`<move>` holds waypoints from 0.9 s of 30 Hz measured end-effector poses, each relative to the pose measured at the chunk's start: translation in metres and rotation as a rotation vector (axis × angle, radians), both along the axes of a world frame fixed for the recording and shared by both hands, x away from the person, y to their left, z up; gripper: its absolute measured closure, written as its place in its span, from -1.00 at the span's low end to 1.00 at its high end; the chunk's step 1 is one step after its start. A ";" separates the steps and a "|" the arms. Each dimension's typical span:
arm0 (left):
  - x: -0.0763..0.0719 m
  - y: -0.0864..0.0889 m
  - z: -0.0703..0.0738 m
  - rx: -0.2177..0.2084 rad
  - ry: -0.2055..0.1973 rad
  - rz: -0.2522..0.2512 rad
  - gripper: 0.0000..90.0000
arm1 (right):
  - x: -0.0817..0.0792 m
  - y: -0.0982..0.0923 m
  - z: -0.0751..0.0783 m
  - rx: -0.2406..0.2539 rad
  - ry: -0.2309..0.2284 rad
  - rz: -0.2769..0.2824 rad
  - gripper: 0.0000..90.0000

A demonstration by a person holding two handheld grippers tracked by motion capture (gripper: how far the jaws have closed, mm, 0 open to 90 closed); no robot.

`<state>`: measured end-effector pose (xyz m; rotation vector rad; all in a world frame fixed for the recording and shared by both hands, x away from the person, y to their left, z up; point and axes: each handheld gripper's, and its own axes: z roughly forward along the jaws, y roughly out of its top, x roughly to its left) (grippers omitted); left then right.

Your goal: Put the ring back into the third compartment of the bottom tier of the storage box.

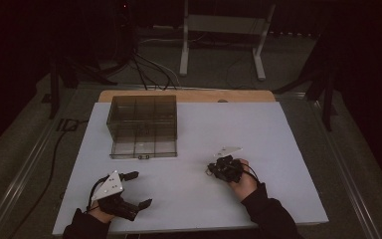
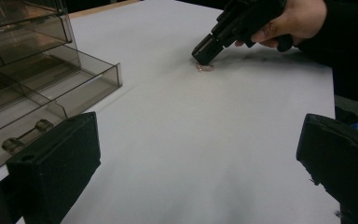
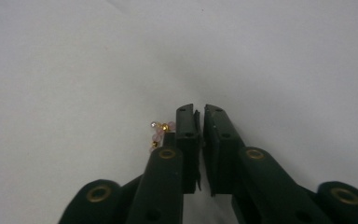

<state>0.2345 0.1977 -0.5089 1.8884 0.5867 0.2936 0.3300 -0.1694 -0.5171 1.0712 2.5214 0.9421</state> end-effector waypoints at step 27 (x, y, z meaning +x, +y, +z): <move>0.001 0.000 0.000 0.001 -0.003 -0.002 -0.99 | -0.003 -0.005 0.012 0.043 -0.005 -0.034 0.92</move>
